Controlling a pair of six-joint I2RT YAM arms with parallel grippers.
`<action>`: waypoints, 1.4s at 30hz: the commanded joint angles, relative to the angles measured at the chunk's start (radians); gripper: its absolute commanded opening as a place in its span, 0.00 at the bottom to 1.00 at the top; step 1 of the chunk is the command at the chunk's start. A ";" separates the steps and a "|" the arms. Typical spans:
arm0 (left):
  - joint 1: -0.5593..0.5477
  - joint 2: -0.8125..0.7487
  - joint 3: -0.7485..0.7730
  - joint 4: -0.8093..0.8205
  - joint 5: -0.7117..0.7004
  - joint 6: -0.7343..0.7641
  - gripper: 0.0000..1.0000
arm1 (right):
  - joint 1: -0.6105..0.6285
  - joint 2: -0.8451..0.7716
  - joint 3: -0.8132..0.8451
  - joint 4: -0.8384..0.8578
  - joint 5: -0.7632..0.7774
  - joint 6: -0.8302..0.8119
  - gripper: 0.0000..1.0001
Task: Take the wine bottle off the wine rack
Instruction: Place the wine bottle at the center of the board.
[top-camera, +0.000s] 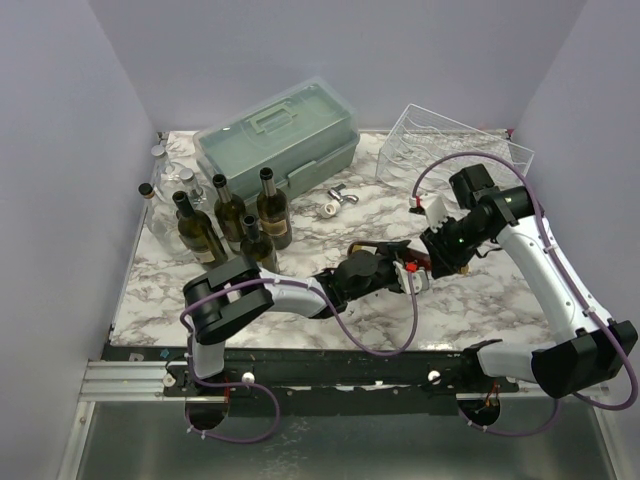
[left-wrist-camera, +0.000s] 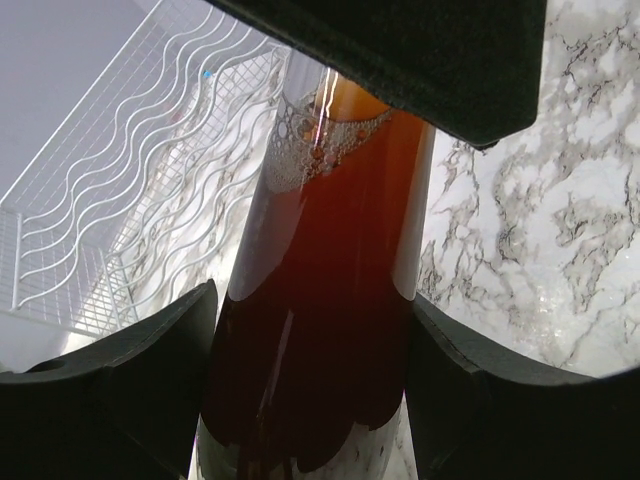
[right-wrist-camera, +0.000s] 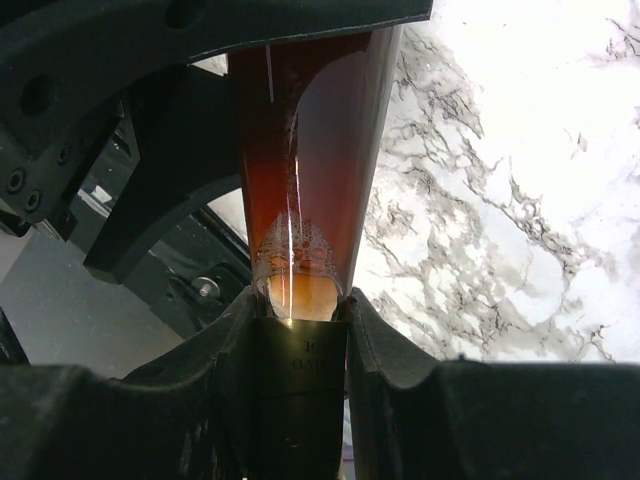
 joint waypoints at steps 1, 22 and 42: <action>0.000 -0.032 -0.016 -0.005 0.033 -0.057 0.11 | 0.005 -0.015 0.066 -0.021 -0.161 -0.006 0.08; 0.024 -0.234 -0.190 0.043 0.108 -0.353 0.00 | -0.011 -0.023 0.329 0.069 -0.352 0.044 0.78; 0.073 -0.337 -0.303 0.198 0.097 -0.655 0.00 | -0.010 -0.196 0.071 0.363 -0.816 -0.439 0.92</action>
